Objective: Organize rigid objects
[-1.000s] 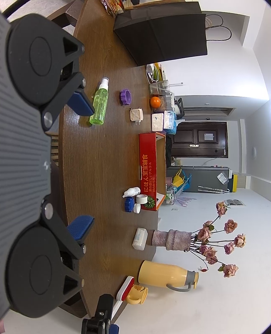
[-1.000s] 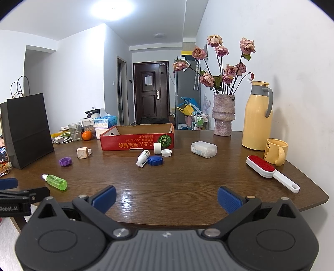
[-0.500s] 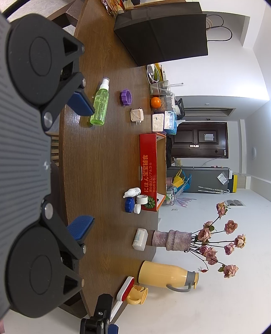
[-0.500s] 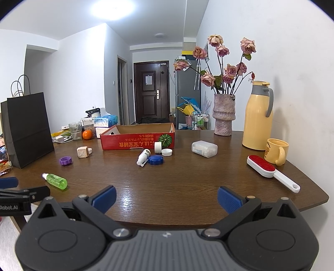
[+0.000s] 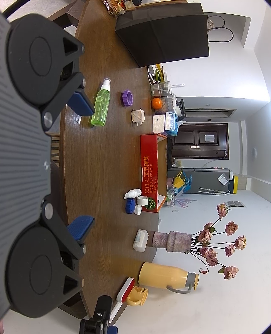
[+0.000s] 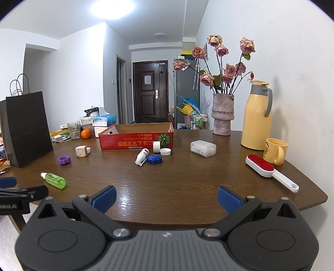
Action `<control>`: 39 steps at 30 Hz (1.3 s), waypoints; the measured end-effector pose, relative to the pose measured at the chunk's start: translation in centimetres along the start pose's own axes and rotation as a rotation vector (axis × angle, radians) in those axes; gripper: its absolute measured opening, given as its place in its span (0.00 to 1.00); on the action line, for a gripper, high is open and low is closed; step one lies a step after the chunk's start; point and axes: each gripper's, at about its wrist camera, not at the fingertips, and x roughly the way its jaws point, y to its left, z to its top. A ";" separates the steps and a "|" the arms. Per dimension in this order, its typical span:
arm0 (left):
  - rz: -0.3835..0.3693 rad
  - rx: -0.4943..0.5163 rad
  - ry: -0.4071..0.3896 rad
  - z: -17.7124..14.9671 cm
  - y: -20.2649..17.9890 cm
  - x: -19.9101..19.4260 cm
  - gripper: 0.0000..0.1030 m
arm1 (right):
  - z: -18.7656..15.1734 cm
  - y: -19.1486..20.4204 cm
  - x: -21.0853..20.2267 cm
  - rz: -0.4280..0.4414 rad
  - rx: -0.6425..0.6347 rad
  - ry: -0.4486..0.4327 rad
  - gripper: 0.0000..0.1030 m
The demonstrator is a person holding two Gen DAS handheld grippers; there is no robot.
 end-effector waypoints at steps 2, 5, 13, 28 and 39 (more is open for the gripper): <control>0.003 -0.003 0.002 0.0 0.1 0.1 1.00 | -0.1 -0.2 0.1 0.000 0.000 0.000 1.00; 0.009 -0.011 0.008 0.0 0.4 0.3 1.00 | -0.2 -0.6 0.5 -0.002 0.002 0.005 1.00; 0.050 -0.035 0.034 0.5 1.5 1.9 1.00 | 0.3 -1.6 1.8 -0.034 0.014 0.018 1.00; 0.135 -0.079 0.116 1.8 3.9 7.3 1.00 | 1.3 -4.1 7.1 -0.084 0.040 0.072 1.00; 0.216 -0.109 0.177 2.7 5.4 11.5 1.00 | 1.9 -7.3 11.2 -0.142 0.066 0.101 1.00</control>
